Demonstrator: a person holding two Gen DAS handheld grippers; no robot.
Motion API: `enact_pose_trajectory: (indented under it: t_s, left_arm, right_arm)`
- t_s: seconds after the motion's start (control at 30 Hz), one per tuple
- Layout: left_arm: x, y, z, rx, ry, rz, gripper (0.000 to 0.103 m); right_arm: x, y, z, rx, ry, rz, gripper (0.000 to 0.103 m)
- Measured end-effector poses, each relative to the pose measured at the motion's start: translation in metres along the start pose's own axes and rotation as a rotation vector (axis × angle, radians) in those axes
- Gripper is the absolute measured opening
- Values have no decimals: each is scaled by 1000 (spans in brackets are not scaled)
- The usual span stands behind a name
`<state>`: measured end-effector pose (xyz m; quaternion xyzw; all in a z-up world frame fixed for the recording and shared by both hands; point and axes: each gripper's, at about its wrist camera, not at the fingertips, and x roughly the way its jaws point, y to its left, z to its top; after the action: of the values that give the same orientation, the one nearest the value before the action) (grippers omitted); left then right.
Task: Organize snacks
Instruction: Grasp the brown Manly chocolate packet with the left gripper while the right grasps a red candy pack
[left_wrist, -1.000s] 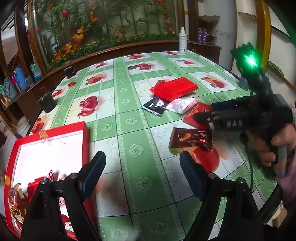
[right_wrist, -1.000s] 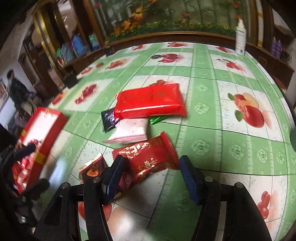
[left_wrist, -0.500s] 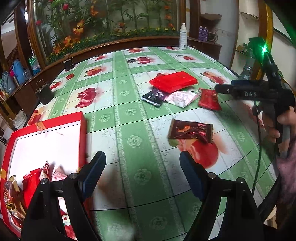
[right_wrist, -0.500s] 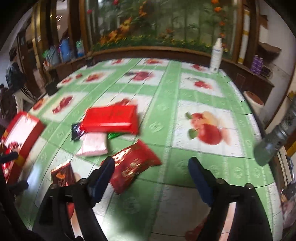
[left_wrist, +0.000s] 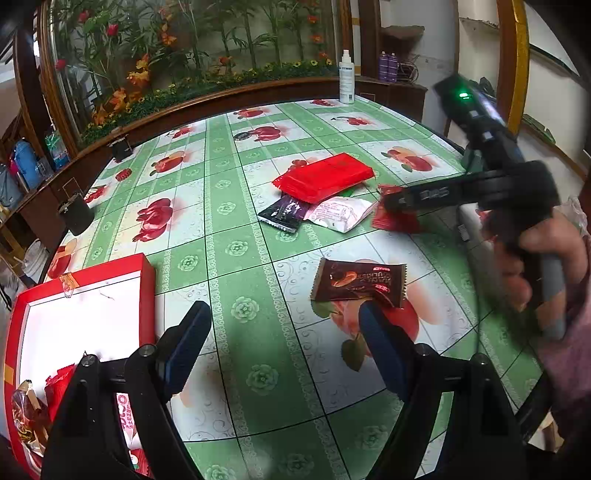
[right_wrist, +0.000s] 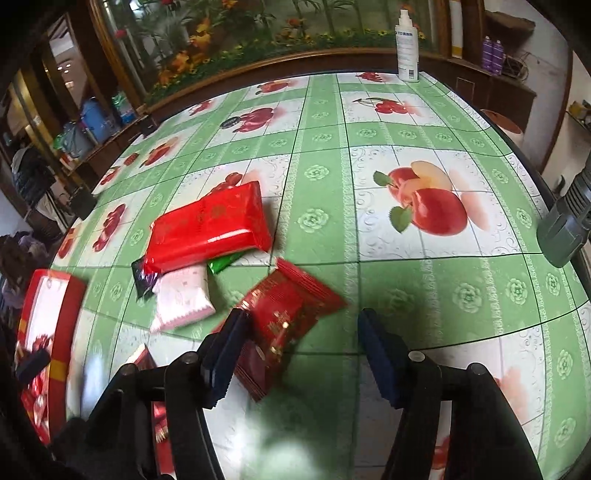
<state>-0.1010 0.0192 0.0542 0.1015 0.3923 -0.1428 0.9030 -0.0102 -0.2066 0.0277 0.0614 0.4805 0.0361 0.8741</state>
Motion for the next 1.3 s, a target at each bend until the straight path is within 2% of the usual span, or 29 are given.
enact_pose_trajectory:
  t_s: [0.13,0.2,0.27,0.47,0.6,0.7,0.77,0.87,0.97,1.03,1.17,1.3]
  left_arm:
    - [3,4,12,-77,47,-55,82]
    - [6,4,21,-143,73,-81,82]
    - [10,1,27,-189,94,-97,82]
    - [31,-23,38,-279,163,-36,82]
    - [42,-34,35,-305,197,-34,82]
    - [59,-42,34,-312,220,13,82]
    - [70,-46,32,-291,241,33,82]
    - [73,-48,24,-220,228,73,82]
    - [65,-35,17,-225,213,24,82]
    - [62,-25,11,-219,205,24,82]
    - [55,-6,3,-200,196,41,72]
    - [53,-5,3,-163,244,15,72]
  right_arm:
    - [6,34,-7,-162,-34,-86,54]
    - [5,37,-8,-203,-38,-79,40]
    - [4,25,-6,-171,-32,-68,31]
    - [1,-20,5,0,-24,-70,26]
    - [-2,-30,7,37,-16,-38,25]
    - [-2,-32,7,49,-13,-31,25]
    - [-1,-33,8,56,-11,-26,25]
    - [0,-33,9,64,-9,-19,25]
    - [0,-33,9,60,-11,-23,25]
    - [-1,-31,8,53,-13,-30,25]
    - [-1,-29,7,42,-18,-38,25]
    - [0,-22,6,4,-18,-59,32]
